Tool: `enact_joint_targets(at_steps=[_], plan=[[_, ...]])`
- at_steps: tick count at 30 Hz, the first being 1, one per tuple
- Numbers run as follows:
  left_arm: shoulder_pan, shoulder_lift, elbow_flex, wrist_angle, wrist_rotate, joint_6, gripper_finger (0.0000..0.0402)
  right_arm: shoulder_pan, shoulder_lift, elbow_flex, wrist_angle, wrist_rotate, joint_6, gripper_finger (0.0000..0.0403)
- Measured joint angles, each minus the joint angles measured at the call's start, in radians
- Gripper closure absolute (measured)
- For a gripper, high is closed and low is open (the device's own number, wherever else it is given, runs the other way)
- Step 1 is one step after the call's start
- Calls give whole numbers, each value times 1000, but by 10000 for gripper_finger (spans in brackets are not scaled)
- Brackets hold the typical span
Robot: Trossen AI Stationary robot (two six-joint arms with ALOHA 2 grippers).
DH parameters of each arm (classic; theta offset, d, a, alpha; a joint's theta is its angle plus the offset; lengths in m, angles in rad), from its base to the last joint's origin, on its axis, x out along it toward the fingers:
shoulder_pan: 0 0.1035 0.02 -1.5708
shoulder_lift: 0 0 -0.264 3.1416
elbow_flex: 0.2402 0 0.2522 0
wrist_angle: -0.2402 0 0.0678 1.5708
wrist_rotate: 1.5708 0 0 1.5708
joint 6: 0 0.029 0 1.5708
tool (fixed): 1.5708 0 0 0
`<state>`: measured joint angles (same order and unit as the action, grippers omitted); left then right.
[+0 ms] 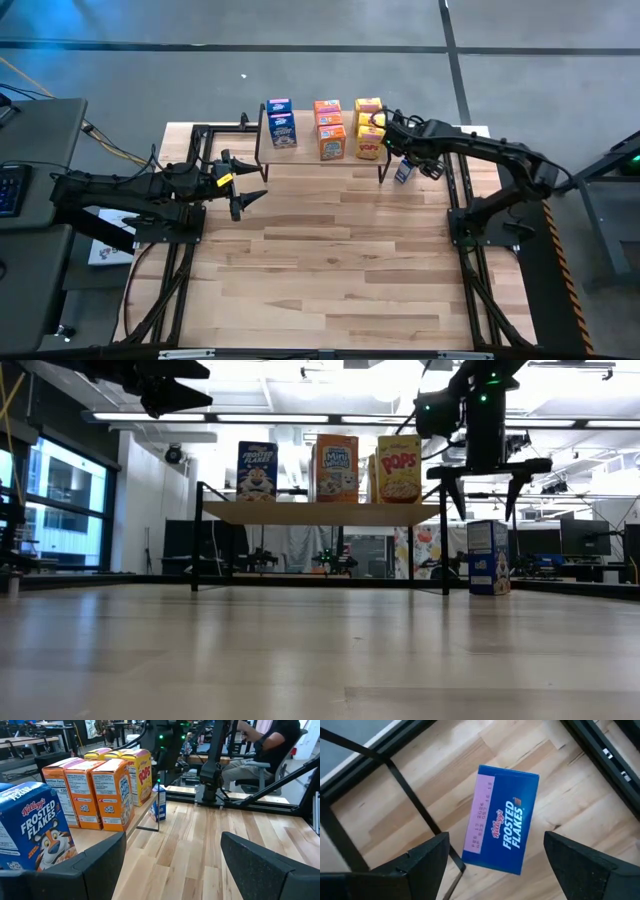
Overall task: Stack cereal on shelf
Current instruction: Put the blue cereal box aligned with the other blue cereal boxes on the shelf
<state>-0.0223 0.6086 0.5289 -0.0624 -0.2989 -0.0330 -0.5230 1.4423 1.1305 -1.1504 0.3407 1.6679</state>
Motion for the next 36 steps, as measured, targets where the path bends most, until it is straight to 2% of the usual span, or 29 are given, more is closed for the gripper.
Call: enact_joint_targets(at_steps=[13, 18, 28, 36], plan=[[0, 0, 0, 0, 0, 0, 85, -1, 18, 3, -18, 30, 41, 86], [0, 0, 0, 0, 0, 0, 85, -1, -3, -1, -39, 26, 124, 86], [0, 0, 0, 0, 0, 0, 85, -1, -65, -1, -31, 28, 182, 86], [0, 0, 0, 0, 0, 0, 85, -10, -96, -1, -18, 56, 387, 86]])
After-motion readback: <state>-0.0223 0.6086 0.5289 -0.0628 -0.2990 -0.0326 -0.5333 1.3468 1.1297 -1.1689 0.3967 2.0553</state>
